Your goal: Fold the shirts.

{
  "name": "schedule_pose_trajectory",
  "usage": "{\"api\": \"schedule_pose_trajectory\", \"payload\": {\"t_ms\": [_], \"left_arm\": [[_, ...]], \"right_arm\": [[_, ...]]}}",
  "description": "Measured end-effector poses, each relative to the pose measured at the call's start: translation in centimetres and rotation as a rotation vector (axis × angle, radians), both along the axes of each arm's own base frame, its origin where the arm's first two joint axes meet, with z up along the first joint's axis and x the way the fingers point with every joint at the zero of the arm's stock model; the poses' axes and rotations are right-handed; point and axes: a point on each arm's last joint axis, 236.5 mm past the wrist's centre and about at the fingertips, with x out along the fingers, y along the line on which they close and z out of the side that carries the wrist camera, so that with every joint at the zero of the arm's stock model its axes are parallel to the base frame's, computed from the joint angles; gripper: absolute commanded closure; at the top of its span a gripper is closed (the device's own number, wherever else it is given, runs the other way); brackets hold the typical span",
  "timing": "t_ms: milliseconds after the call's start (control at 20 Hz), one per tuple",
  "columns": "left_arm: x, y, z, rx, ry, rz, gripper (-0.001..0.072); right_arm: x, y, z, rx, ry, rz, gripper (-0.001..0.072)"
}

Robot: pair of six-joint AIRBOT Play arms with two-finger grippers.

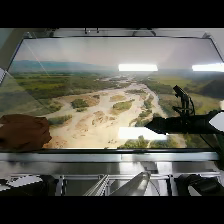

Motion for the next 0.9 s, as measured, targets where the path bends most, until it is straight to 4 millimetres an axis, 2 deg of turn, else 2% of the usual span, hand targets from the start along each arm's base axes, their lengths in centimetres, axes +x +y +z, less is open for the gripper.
{"api": "schedule_pose_trajectory", "payload": {"t_ms": [50,100,350,450,550,600,650,700,750,900], "left_arm": [[1.0,-0.4,-0.1,-0.011,-0.024,-0.024,0.0602],[1.8,-0.8,-0.2,-0.017,-0.040,-0.049,0.0679],[4.9,-3.0,-1.2,-0.021,-0.090,-0.178,0.0682],[6.0,-2.8,-0.3,-0.006,-0.112,-0.213,0.0681],[7.0,-2.3,1.5,0.007,-0.137,-0.247,0.0682],[7.3,-2.1,2.4,0.010,-0.145,-0.264,0.0596],[7.6,-1.9,3.4,0.014,-0.153,-0.279,0.0366],[7.9,-1.6,4.2,0.020,-0.162,-0.288,0.0227],[8.1,-1.3,5.0,0.027,-0.168,-0.297,-0.0013],[8.6,-0.6,5.8,0.057,-0.181,-0.301,0.0001]], "right_arm": [[0.1,0.0,-0.1,-0.001,0.001,-0.003,0.0692],[0.2,0.0,-0.2,-0.002,0.004,-0.004,0.0692],[0.3,0.0,-0.6,-0.004,0.017,-0.007,0.0692],[0.3,0.0,-0.7,-0.005,0.019,-0.007,0.0692],[0.4,0.0,-0.7,-0.005,0.021,-0.008,0.0692],[0.4,0.0,-0.8,-0.006,0.021,-0.008,0.0692],[0.4,0.0,-0.8,-0.006,0.023,-0.009,0.0692],[0.4,0.0,-0.9,-0.007,0.025,-0.009,0.0692],[0.4,0.0,-1.0,-0.007,0.029,-0.009,0.0692],[0.5,0.0,-1.3,-0.010,0.041,-0.009,0.0692]]}}
